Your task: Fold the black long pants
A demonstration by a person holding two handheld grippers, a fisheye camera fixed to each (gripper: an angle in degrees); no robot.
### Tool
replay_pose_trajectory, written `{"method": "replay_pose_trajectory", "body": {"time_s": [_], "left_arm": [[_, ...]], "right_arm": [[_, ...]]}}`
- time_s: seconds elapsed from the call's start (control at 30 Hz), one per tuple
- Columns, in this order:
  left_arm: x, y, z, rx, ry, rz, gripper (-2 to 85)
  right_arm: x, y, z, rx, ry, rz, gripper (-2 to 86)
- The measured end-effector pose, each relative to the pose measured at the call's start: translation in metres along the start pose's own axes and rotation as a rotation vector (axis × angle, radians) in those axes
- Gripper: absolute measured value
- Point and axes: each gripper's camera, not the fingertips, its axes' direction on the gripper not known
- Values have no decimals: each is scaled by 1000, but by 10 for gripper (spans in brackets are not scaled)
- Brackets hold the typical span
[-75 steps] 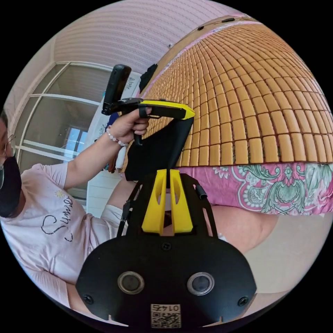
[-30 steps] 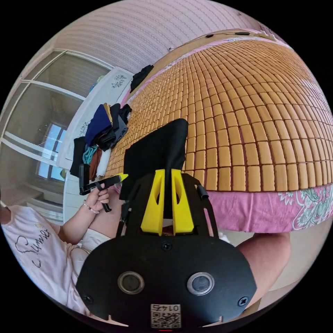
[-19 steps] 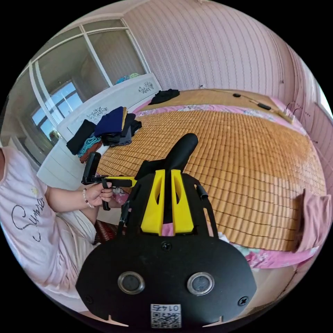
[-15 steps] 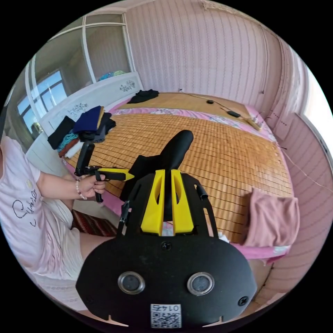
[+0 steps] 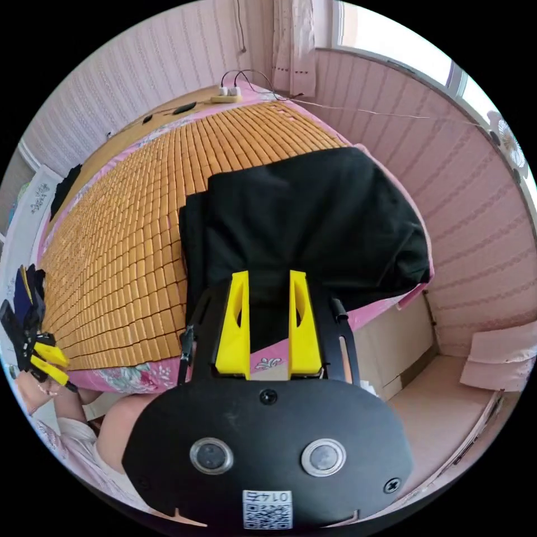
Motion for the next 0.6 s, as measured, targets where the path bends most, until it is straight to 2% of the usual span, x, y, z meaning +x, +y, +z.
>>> {"method": "replay_pose_trajectory", "body": {"time_s": [0.07, 0.17, 0.23, 0.37, 0.6], "left_arm": [[2, 49, -34, -59, -63, -40, 45], [17, 121, -100, -75, -161, -122, 43], [35, 164, -145, -64, -239, -184, 44], [97, 261, -257, 47, -502, -338, 46], [197, 386, -392, 368, -780, -505, 55]], "right_arm": [[-31, 23, -6, 149, 131, -3, 96], [-63, 36, -11, 85, 243, -78, 97], [-82, 55, -25, 113, 243, -100, 105], [-160, 130, -60, 210, 45, -248, 110], [-347, 231, -78, 111, -335, -549, 116]]}}
